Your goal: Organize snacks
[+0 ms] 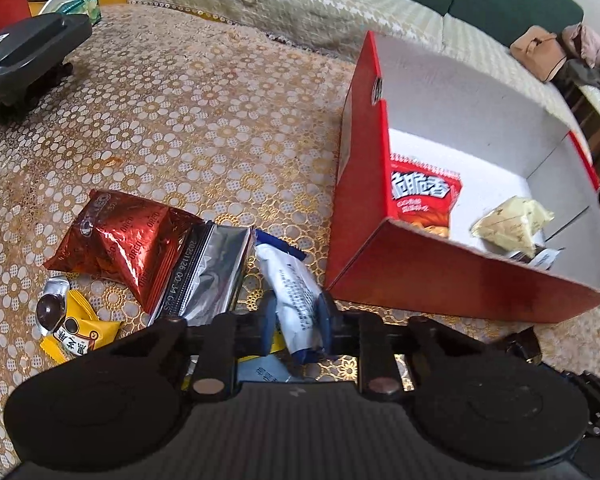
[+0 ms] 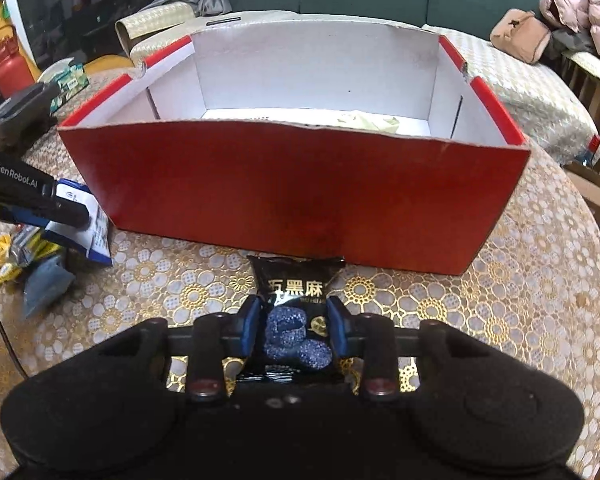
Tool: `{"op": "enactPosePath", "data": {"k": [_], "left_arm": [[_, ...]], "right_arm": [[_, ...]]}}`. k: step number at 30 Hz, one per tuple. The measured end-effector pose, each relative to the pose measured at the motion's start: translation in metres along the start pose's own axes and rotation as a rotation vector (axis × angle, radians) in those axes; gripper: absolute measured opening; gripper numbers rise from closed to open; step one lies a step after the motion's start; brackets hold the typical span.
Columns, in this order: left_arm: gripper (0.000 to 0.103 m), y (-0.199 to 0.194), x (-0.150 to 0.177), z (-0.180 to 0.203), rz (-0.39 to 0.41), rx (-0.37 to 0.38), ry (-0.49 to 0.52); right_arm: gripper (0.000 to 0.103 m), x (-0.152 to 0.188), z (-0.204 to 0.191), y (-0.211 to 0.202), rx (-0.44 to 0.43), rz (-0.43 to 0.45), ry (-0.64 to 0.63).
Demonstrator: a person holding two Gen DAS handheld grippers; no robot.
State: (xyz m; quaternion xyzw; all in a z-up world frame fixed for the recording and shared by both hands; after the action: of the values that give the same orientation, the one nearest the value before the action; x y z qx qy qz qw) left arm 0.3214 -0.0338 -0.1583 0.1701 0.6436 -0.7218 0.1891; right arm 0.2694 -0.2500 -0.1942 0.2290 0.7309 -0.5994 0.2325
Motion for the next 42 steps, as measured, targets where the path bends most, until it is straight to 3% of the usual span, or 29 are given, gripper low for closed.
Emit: {"op": "enactPosePath", "data": {"k": [4, 16, 24, 34, 42], "left_arm": [[0.013, -0.008, 0.002, -0.003, 0.0, 0.011, -0.01], [0.012, -0.049, 0.026, -0.007, 0.014, 0.069, -0.024], [0.012, -0.089, 0.031, 0.008, 0.059, 0.122, 0.003], [0.012, -0.121, -0.017, 0.06, 0.173, 0.176, 0.116], [0.012, -0.099, -0.059, 0.102, 0.208, 0.186, 0.2]], "right_arm": [[0.034, 0.001, 0.0, -0.01, -0.016, 0.007, 0.028], [0.033, 0.004, -0.011, -0.066, -0.088, 0.06, 0.041], [0.033, -0.014, -0.015, -0.101, -0.11, 0.124, -0.007], [0.033, -0.072, 0.006, -0.105, -0.04, 0.204, -0.046], [0.033, -0.112, 0.024, -0.075, 0.018, 0.205, -0.06]]}}
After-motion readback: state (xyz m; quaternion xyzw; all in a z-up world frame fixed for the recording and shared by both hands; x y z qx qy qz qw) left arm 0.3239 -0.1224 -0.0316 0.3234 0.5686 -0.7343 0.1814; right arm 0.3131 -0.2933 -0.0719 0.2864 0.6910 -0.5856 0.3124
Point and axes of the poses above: each gripper's, at about its wrist camera, not at the fingertips, and y roughly the way its jaws point, z to its right, x to its underside, the point moved 6 cm from there along y, roughly the way its jaws point, and after that the axes turned 5 degrees about y, right-handed, at the moved point
